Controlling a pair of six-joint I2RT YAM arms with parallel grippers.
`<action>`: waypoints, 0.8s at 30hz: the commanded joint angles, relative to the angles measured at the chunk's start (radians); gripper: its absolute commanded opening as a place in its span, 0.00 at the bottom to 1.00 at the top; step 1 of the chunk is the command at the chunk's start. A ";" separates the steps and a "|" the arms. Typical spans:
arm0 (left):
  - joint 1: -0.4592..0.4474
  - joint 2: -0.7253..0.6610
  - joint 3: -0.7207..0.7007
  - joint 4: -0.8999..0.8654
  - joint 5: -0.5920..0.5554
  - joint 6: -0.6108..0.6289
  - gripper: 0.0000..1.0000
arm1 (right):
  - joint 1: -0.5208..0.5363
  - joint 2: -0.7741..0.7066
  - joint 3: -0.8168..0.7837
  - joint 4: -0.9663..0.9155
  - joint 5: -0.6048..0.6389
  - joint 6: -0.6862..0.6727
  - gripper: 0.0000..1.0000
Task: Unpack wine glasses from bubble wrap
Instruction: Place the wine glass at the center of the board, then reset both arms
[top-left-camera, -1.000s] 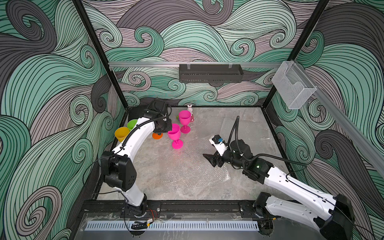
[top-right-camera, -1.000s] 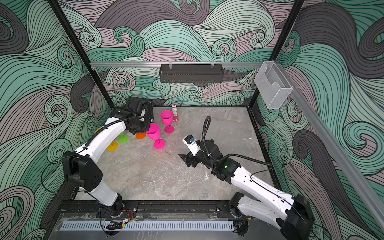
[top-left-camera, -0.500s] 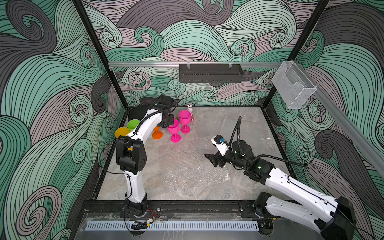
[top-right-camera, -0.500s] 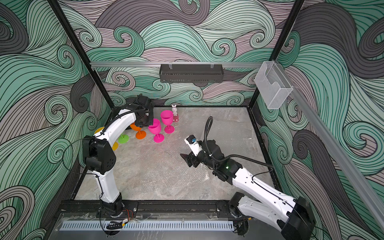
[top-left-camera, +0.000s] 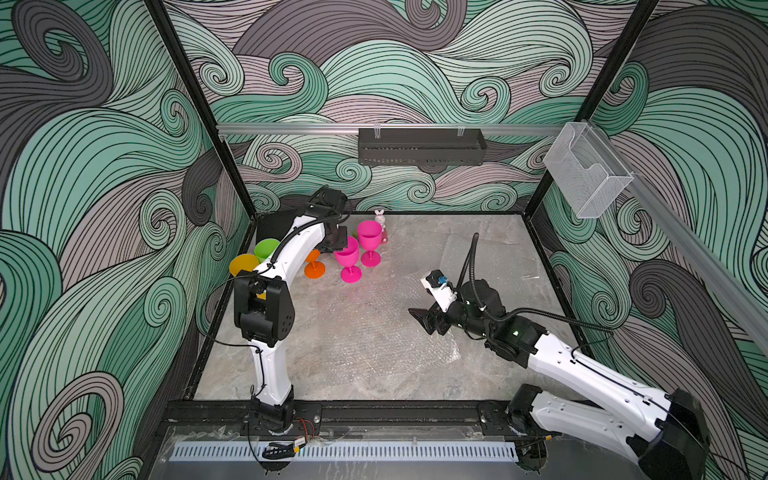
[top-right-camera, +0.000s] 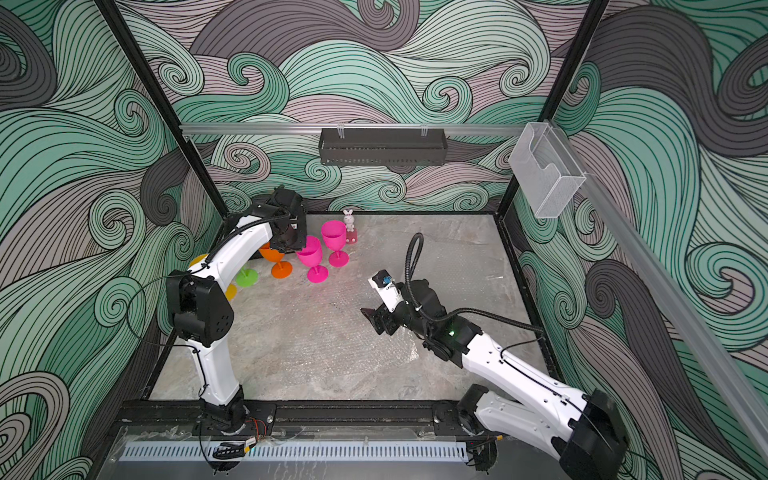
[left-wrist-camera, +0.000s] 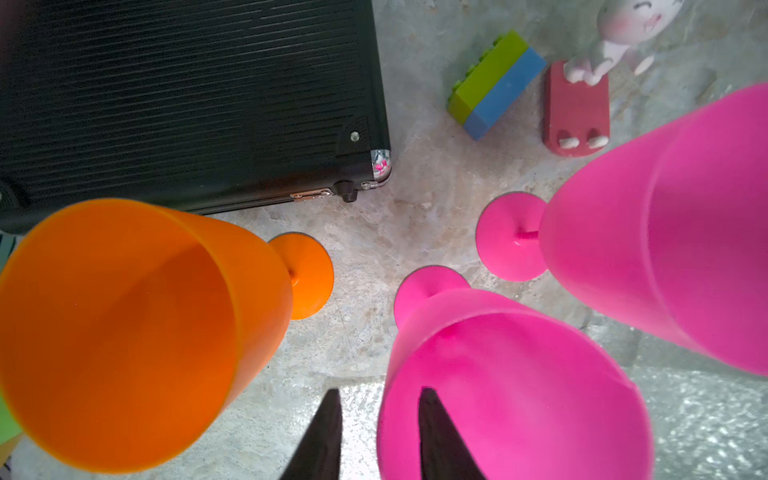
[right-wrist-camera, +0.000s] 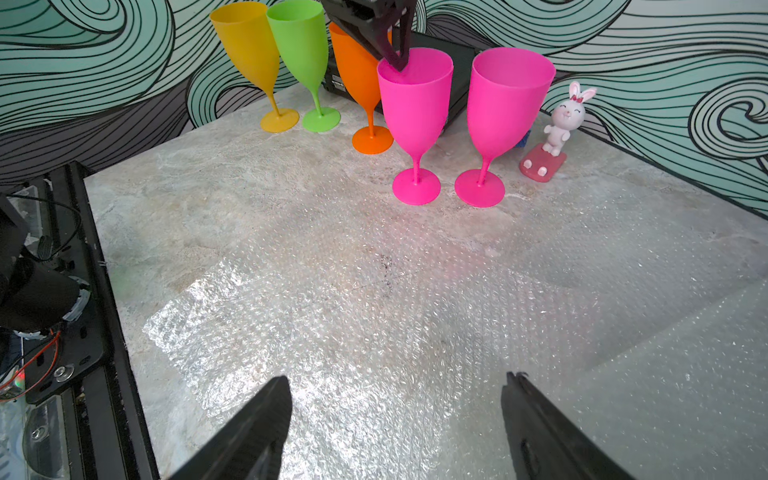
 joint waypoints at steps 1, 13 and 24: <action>0.004 -0.043 0.060 -0.051 -0.002 -0.002 0.38 | -0.012 0.014 0.032 -0.045 0.010 0.037 0.82; 0.006 -0.385 -0.224 0.032 0.069 -0.042 0.44 | -0.067 0.094 0.104 -0.222 -0.014 0.205 0.79; 0.010 -0.780 -0.804 0.234 0.165 -0.157 0.44 | -0.198 0.052 0.026 -0.365 0.007 0.363 0.79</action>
